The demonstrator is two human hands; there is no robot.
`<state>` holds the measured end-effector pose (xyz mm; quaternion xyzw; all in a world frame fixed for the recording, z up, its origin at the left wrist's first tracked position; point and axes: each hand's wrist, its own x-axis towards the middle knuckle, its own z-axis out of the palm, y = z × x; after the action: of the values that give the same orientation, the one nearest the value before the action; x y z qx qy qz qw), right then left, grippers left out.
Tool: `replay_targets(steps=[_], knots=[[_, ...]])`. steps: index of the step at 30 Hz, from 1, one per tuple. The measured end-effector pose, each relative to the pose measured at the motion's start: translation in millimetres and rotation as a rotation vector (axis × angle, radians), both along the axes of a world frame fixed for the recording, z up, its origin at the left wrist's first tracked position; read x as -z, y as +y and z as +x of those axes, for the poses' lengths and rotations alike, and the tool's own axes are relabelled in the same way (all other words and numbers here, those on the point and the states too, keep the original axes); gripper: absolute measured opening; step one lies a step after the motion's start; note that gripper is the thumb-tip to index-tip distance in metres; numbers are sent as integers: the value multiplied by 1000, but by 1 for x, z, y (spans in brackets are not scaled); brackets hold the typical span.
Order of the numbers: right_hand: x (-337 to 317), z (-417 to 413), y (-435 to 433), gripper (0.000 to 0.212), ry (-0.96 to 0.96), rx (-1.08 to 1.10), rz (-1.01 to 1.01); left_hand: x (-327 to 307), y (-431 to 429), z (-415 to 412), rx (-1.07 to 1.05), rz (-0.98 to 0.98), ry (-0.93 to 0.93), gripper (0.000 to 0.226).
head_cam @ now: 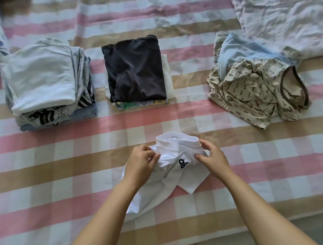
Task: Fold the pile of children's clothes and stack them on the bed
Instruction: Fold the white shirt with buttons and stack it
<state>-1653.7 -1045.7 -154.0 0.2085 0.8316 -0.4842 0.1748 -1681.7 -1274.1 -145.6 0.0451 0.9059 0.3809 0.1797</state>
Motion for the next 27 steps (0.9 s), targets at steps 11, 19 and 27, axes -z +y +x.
replay_targets(steps=[11,19,27], knots=[[8,-1,-8,18,11,81,1,11,23,4,-143,4,-69,13],[-59,0,2,28,381,202,-106,-44,-22,8,-324,373,-76,13],[-168,-8,-10,19,446,80,-124,-164,-50,9,-81,407,115,16]])
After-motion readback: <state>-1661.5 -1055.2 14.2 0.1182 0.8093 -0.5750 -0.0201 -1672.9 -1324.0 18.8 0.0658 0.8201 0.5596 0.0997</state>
